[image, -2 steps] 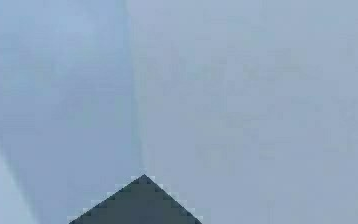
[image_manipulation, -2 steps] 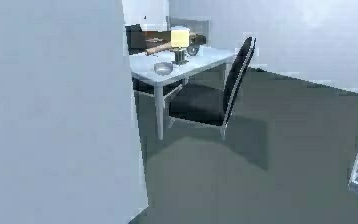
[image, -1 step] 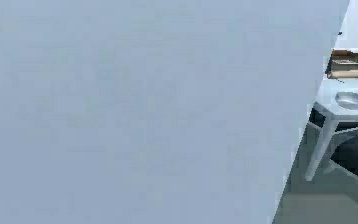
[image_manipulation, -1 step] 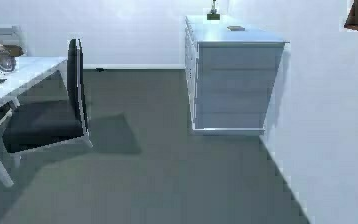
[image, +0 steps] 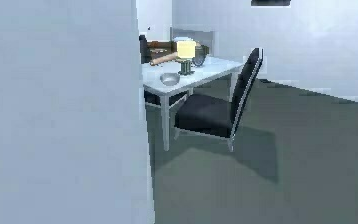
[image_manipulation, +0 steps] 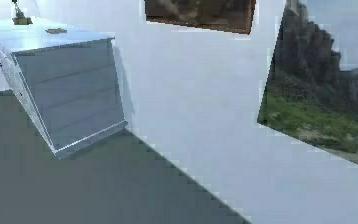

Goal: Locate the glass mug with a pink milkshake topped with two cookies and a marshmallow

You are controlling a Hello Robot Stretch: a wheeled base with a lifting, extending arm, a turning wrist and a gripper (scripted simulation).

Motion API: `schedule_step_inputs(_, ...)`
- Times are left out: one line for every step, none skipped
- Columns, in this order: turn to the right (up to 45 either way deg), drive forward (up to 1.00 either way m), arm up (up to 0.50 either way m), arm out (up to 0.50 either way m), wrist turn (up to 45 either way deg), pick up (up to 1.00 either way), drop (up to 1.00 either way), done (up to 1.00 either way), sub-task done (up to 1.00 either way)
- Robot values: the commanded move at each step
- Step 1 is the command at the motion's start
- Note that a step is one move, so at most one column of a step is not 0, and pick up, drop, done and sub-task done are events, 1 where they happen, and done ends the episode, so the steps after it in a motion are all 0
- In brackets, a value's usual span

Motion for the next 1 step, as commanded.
schedule_step_inputs(3.0,0.00,0.00,0.00,0.0,0.00,0.00,0.00,0.00)
